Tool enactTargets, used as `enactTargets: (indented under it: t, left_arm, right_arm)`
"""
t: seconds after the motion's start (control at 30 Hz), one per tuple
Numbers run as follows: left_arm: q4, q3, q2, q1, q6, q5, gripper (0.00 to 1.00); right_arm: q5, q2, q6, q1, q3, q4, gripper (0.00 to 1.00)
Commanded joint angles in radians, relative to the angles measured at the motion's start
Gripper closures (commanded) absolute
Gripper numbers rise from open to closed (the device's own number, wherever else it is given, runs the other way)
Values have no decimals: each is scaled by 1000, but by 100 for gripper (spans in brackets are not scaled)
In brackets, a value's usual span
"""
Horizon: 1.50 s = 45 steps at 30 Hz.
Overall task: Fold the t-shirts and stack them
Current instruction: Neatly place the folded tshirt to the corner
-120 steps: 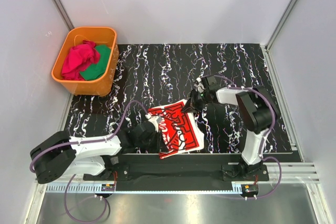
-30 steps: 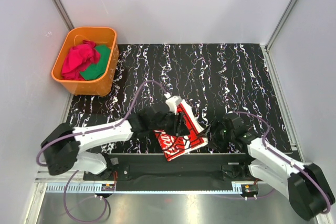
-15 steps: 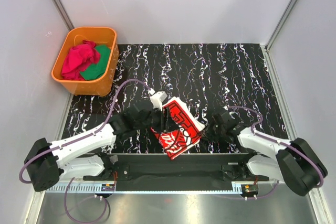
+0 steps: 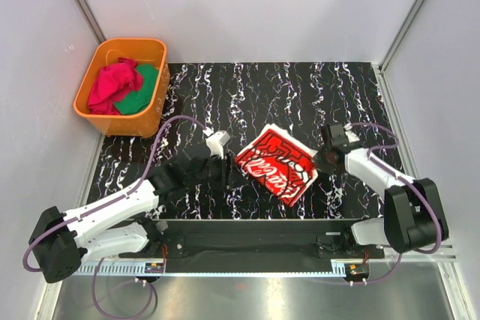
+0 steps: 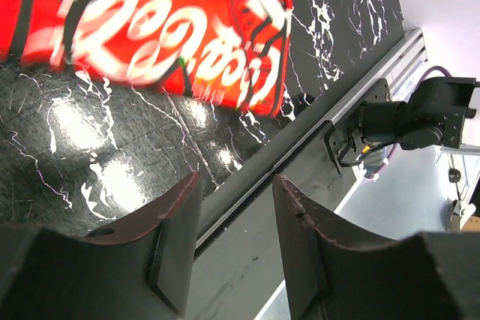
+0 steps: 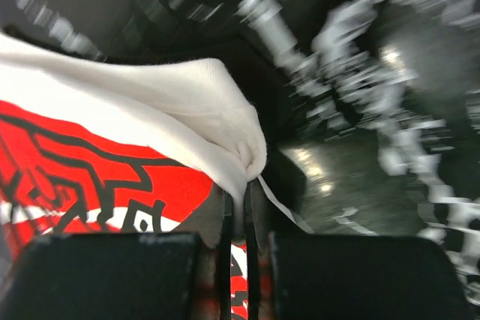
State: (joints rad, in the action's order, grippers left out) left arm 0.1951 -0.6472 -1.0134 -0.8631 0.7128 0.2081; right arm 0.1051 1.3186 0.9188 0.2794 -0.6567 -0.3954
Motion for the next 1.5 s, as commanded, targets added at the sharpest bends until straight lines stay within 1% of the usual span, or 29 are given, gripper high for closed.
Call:
enactTargets:
  t: [0.0,0.03,0.13,0.17,0.23,0.27,0.37,0.4,0.5,0.57,0.67,0.73,0.83,1.0,1.03,1.1,1.2,1.4,1.47]
  left_arm:
    - [-20,-14,22,9,-30,42,52]
    - [-19,-15,24,9,-36,46,52]
    - [-20,-23,29,15,-45,74,52]
    - [-17,-26,30,16,-49,85,52]
    - [-11,-37,44,16,-55,109,53]
    - [-6,-40,53,16,-56,116,52]
    - [3,-40,85,16,-64,123,52]
    - [3,-39,90,16,-65,131,52]
    - [-2,-32,105,16,-73,148,52]
    - [-6,-34,108,18,-84,157,52]
    - [-29,-34,113,21,-87,177,52]
    - [-57,-34,111,22,-82,197,52]
    - [-89,-39,105,24,-75,221,52]
    - [-129,-42,108,27,-59,255,52]
    - [-131,-43,108,27,-59,261,52]
    - [-123,-48,114,29,-62,272,52]
    - [-106,-52,137,29,-65,266,51]
    - [-91,-37,160,39,-62,264,51]
    - [-85,-34,160,44,-64,267,51]
  right_arm:
    - [237,54,-24,-46,-119,-236,100]
    - [245,88,-28,-78,-130,-252,100]
    - [217,119,-34,-150,-127,-276,100]
    - [205,117,-37,-210,-124,-283,100]
    - [200,96,-44,-256,-129,-306,100]
    - [203,87,-54,-310,-133,-319,100]
    - [252,54,-89,-376,-161,-370,100]
    - [261,48,-93,-423,-173,-382,100]
    - [255,37,-123,-512,-193,-424,100]
    - [257,44,-179,-532,-211,-456,100]
    - [288,79,-221,-578,-268,-526,100]
    - [295,82,-239,-603,-284,-539,100]
    - [271,74,-219,-628,-296,-571,100]
    - [297,51,-190,-723,-319,-637,100]
    - [297,45,-184,-758,-317,-642,100]
    - [272,31,-181,-795,-307,-637,100]
    - [292,36,-169,-841,-305,-639,100]
    - [277,76,-175,-927,-268,-579,100]
    - [283,88,-189,-937,-248,-544,100]
